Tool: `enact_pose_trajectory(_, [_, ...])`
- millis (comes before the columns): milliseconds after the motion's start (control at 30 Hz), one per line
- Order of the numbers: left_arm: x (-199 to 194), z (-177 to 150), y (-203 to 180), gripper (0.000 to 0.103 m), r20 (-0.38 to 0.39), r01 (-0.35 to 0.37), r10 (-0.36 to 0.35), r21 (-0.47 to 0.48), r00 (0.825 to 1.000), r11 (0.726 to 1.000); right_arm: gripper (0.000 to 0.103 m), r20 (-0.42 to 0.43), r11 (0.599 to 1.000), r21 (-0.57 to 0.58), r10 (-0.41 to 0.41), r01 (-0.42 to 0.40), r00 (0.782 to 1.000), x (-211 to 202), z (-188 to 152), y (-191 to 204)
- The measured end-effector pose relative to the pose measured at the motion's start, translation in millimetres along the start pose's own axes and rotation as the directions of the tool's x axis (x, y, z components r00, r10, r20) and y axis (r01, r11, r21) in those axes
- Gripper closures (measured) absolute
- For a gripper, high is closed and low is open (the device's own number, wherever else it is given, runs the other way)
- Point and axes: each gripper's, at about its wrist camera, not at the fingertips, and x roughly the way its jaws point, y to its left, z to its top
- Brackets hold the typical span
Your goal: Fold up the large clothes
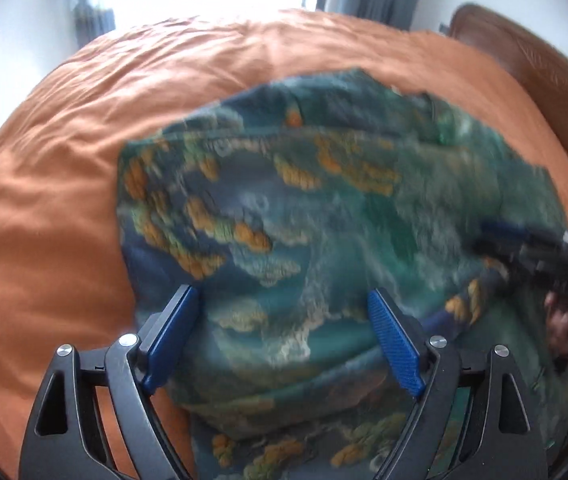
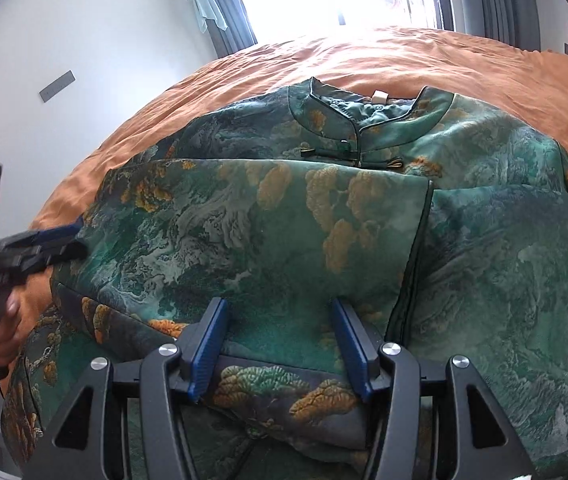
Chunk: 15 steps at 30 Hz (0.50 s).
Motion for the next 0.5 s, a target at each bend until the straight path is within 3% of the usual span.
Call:
enact_pose_trajectory(133, [10.5, -3.8, 5.3, 0.014, -0.015, 0.011, -0.011, -0.043, 1.0, 0.999, 0.048, -0.004, 1.0, -0.019, -0.025, 0.025, 1.0, 1.3, 0.9, 4.6])
enact_pose_trajectory(267, [-2.0, -7.4, -4.2, 0.013, -0.003, -0.032, 0.032, -0.025, 0.999, 0.999, 0.047, -0.016, 0.999, -0.026, -0.039, 0.039, 0.999, 1.4, 2.1, 8.0])
enact_pose_trajectory(400, [-29.4, -29.3, -6.4, 0.009, 0.01, 0.033, -0.033, -0.007, 0.999, 0.999, 0.047, -0.014, 0.998, -0.019, -0.06, 0.06, 0.998, -8.2, 2.1, 11.1])
enact_pose_trajectory(500, [-15.4, -46.6, -5.0, 0.009, -0.052, -0.043, 0.044, 0.022, 0.998, 0.999, 0.047, -0.002, 0.999, 0.0, -0.054, 0.054, 0.999, -15.6, -1.5, 9.6])
